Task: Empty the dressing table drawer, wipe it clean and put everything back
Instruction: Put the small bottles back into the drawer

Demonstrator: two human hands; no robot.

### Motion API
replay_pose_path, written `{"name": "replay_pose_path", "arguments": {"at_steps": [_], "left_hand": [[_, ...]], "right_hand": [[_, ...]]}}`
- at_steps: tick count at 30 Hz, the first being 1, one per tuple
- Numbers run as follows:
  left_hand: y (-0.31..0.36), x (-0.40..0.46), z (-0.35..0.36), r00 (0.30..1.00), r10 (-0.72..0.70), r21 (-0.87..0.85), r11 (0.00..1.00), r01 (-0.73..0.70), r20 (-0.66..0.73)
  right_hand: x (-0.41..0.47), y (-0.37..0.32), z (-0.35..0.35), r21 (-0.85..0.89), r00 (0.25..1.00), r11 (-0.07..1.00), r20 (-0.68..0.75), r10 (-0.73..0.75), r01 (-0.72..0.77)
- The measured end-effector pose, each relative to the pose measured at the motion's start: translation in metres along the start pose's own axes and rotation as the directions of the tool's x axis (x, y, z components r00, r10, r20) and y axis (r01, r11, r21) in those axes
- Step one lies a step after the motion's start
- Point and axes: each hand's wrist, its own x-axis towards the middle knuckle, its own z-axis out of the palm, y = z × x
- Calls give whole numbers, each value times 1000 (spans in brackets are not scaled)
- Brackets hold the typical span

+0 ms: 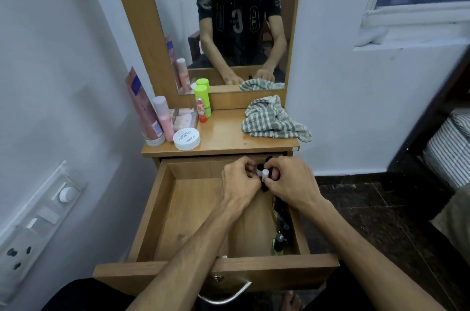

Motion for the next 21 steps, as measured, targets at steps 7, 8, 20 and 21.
{"name": "replay_pose_path", "arguments": {"at_steps": [7, 8, 20, 21], "left_hand": [[12, -4, -32, 969, 80, 65, 996, -67, -234], [16, -3, -43, 942, 150, 92, 988, -127, -300], [44, 116, -120, 946, 283, 699, 709, -97, -156], [43, 121, -120, 953, 264, 718, 692, -82, -146]], "right_hand": [[11, -17, -18, 52, 996, 999, -93, 0, 5], [17, -23, -22, 74, 991, 997, -130, -11, 21], [173, -128, -43, -154, 915, 903, 15, -403, 400], [182, -132, -41, -186, 902, 883, 67, -426, 431]]}}
